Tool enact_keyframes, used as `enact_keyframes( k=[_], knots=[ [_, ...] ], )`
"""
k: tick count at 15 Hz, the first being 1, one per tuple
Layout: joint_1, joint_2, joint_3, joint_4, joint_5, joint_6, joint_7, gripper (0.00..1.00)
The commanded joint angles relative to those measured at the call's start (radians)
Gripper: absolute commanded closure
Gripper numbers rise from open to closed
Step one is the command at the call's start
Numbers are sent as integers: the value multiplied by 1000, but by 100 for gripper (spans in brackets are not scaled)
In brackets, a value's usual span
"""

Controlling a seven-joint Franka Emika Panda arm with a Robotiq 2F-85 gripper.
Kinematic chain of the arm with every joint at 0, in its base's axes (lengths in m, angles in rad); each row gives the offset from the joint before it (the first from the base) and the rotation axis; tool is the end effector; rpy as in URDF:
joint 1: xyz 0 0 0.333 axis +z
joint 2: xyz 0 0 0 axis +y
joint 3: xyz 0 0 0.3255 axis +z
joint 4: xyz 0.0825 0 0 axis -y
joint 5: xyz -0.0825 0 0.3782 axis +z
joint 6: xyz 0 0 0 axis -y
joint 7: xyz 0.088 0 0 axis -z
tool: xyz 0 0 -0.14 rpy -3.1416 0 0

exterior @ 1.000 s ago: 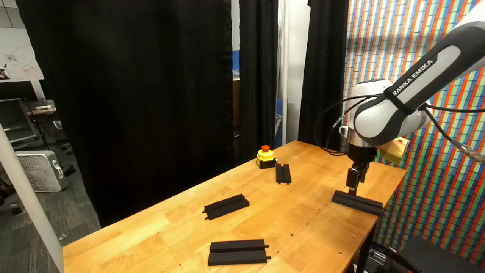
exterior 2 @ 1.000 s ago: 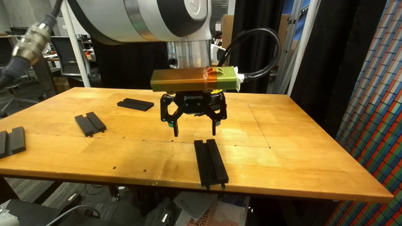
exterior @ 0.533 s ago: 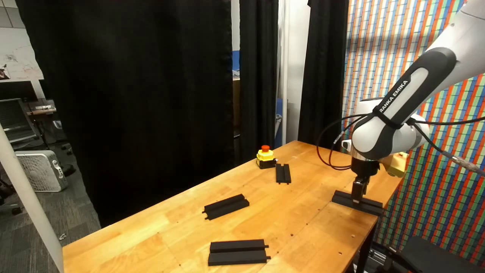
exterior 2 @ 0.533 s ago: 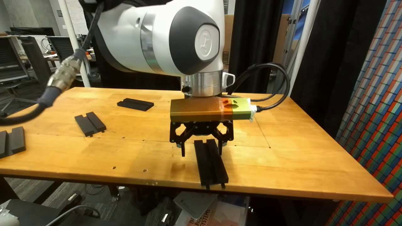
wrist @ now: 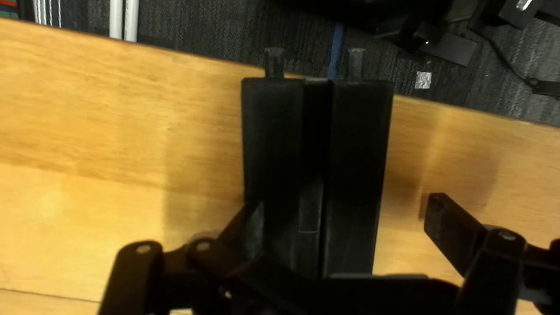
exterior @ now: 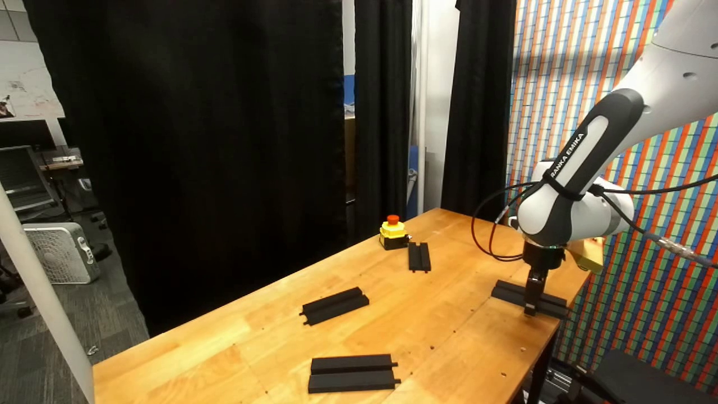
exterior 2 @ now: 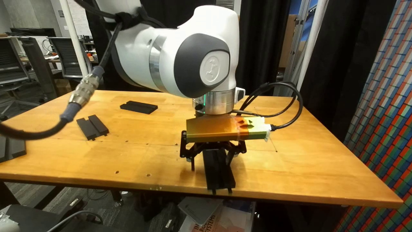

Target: Pile up all the black objects on the table

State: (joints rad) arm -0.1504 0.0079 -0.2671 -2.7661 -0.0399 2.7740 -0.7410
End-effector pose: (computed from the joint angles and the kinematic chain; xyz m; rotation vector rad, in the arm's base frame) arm 0.3532 -0.1556 0.1946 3.0769 0.5611 -0.0137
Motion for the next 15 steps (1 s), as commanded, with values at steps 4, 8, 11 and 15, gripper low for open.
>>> enact_keyframes(
  k=[4, 8, 11, 15],
  knots=[
    [-36, -13, 19, 6, -74, 32, -1, 0],
    [-38, -20, 19, 13, -171, 38, 43, 0],
    [-42, -23, 16, 13, -207, 38, 58, 0],
    [-50, -27, 12, 16, -240, 41, 71, 0]
  ],
)
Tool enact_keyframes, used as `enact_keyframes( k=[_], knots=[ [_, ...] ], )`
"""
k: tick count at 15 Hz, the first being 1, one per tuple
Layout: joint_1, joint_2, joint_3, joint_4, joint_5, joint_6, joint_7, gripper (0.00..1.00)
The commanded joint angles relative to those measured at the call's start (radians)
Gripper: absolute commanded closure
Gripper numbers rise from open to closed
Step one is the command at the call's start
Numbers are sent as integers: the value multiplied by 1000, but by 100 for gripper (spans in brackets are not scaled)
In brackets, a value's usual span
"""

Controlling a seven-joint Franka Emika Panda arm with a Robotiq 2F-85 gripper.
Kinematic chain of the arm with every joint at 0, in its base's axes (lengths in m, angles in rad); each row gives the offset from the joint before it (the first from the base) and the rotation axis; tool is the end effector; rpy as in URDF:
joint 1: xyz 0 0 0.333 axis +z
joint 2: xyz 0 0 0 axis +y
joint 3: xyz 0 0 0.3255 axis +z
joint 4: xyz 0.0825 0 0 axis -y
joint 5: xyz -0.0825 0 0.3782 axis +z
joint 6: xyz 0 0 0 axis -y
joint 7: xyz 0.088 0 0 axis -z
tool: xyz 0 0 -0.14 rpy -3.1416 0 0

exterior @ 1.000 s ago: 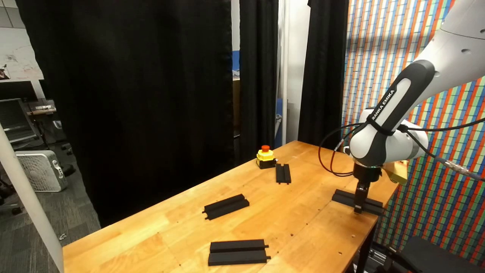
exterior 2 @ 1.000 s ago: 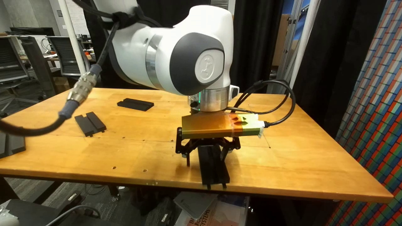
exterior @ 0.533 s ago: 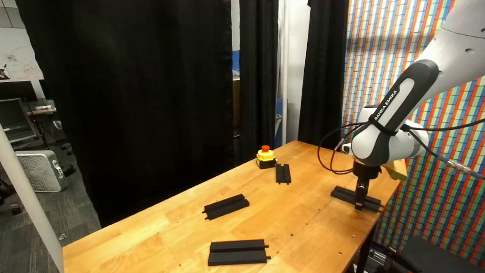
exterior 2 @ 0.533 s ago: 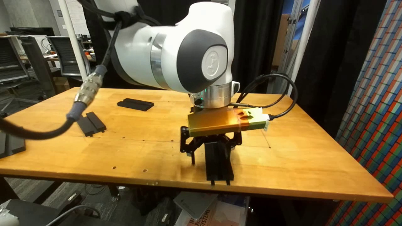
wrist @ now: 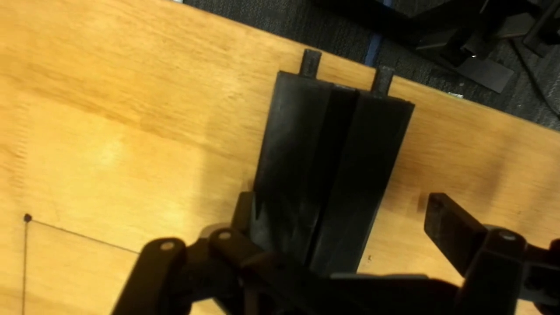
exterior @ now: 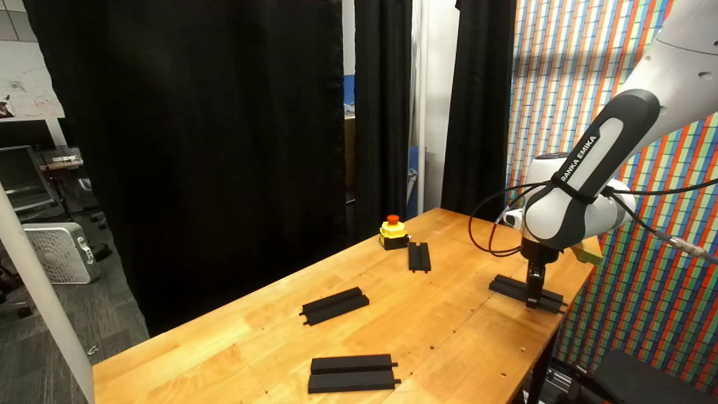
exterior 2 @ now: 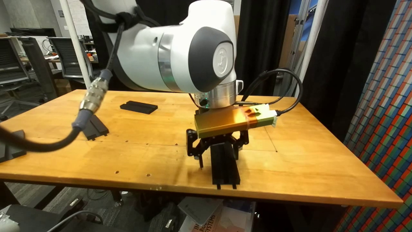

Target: Pile up all the black objects on the table

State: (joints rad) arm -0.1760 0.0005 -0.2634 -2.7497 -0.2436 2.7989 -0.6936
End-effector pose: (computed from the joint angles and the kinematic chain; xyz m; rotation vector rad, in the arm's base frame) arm 0.3629 -0.1610 0.2044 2.9541 0.7257 -0.0093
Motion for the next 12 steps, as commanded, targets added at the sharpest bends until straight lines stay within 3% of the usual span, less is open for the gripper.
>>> enact_keyframes(
  k=[1, 11, 12],
  knots=[
    [-29, -14, 6, 1, -29, 22, 17, 0],
    [-50, 31, 11, 0, 74, 63, -45, 0],
    [-49, 36, 13, -1, 84, 65, -47, 25]
  ],
)
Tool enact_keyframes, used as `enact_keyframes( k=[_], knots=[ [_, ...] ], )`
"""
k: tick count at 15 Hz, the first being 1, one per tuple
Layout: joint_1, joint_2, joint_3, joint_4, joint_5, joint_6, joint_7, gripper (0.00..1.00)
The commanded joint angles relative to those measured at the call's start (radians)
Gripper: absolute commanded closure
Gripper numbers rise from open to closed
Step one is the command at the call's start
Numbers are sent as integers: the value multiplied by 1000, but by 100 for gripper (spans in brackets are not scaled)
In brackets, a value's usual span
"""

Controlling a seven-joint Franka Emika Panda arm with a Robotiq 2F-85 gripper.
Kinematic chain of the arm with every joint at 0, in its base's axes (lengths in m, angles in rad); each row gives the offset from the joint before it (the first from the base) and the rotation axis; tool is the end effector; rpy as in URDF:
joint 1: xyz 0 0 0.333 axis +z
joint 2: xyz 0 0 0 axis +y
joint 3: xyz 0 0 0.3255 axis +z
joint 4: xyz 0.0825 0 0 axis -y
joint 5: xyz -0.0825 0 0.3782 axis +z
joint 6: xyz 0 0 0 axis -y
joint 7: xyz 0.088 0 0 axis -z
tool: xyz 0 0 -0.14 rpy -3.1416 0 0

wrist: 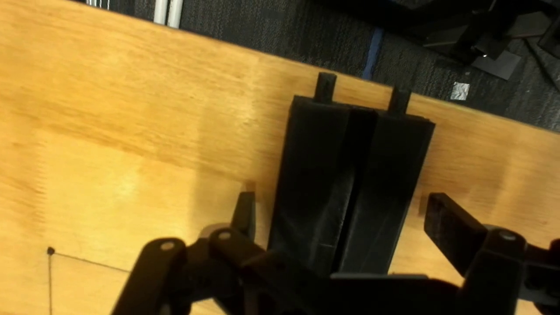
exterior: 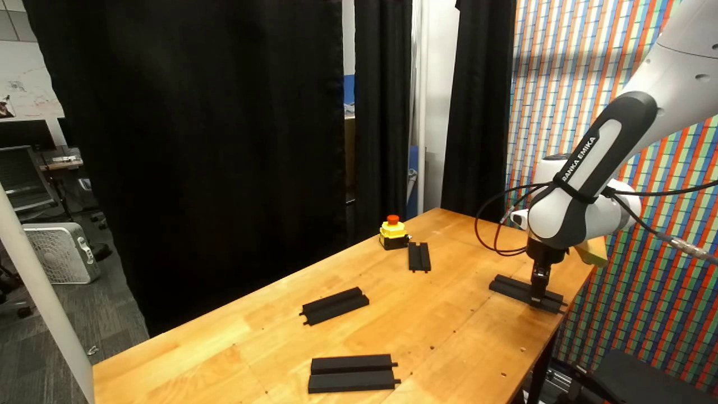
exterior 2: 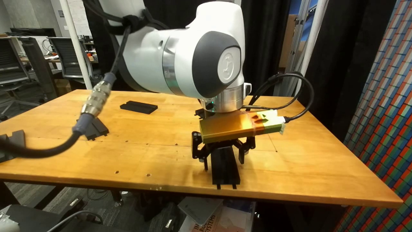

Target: Pile up all the black objects on the table

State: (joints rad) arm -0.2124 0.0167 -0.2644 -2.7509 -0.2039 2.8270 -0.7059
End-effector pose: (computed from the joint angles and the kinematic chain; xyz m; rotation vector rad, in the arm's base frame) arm 0.3574 -0.1761 0.2005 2.9804 0.6374 0.0129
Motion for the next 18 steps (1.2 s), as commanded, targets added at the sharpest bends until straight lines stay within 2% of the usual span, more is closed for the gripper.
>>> enact_keyframes(
  k=[1, 4, 6, 8, 13, 18],
  knots=[
    [-13, 26, 16, -1, 51, 44, -38, 25],
    [-14, 36, 25, -1, 79, 49, -50, 51],
    [-7, 27, 34, -1, 113, 35, -57, 52],
    [11, 21, 53, -1, 130, 19, -11, 53],
    [68, 16, 139, -1, 183, 5, 69, 53],
    [146, 33, 251, 40, 423, -55, 103, 53]
  ],
)
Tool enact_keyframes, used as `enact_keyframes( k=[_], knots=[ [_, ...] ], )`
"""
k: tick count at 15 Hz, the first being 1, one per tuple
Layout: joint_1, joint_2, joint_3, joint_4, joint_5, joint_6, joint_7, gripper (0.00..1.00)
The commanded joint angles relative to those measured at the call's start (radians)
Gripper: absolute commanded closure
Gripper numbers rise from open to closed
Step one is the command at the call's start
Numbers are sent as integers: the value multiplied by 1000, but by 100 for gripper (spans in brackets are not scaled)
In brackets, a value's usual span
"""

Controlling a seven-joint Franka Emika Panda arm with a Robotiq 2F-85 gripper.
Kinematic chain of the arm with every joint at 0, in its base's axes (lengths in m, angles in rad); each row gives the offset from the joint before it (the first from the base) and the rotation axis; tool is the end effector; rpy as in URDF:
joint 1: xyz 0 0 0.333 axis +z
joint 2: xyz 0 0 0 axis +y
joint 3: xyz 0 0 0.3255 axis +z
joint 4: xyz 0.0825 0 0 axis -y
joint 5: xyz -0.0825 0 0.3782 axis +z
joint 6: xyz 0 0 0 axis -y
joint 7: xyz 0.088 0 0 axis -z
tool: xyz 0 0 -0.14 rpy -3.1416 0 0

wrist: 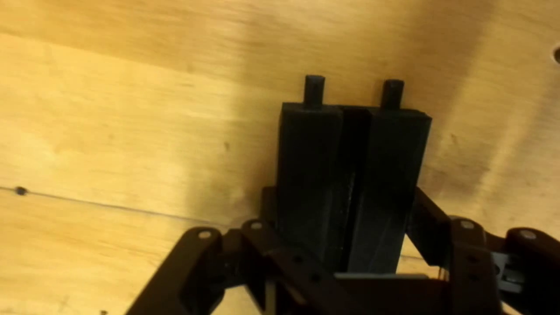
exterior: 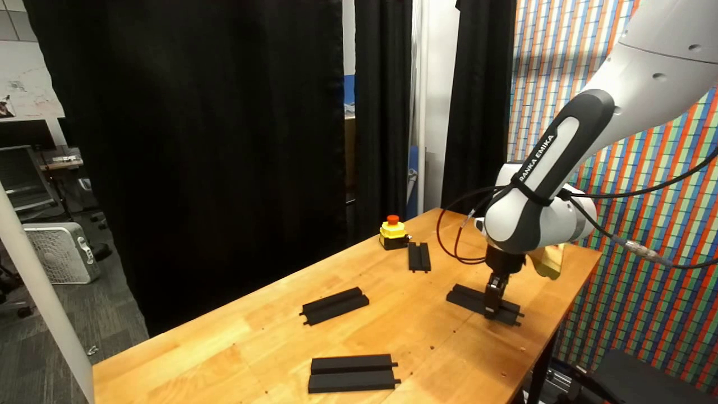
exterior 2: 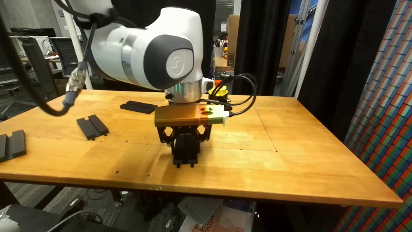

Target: Pile up all the black objects on the table

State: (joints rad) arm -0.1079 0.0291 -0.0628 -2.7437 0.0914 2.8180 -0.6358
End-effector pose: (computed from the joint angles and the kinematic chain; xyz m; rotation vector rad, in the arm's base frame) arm 0.3929 -0.0716 0.1970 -3.0753 -0.5901 -0.0832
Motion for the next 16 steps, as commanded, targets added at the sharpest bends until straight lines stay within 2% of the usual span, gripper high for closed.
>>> enact_keyframes(
  k=[1, 3, 6, 9, 10, 11, 12, 13, 14, 16],
  knots=[
    [56, 24, 68, 42, 189, -55, 34, 53],
    [81, 30, 101, 58, 285, -65, 48, 53],
    [105, 49, 135, 82, 368, -64, 67, 53],
    [110, 66, 156, 102, 407, -59, 90, 53],
    [112, 76, 154, 103, 381, -43, 138, 53],
    [122, 87, 140, 95, 287, -7, 262, 36],
    [131, 92, 132, 98, 246, 9, 327, 7],
    [133, 97, 117, 97, 185, 22, 412, 6],
    [133, 93, 120, 108, 138, 11, 477, 1],
    [148, 88, 91, 129, 6, -11, 640, 0]
  ],
)
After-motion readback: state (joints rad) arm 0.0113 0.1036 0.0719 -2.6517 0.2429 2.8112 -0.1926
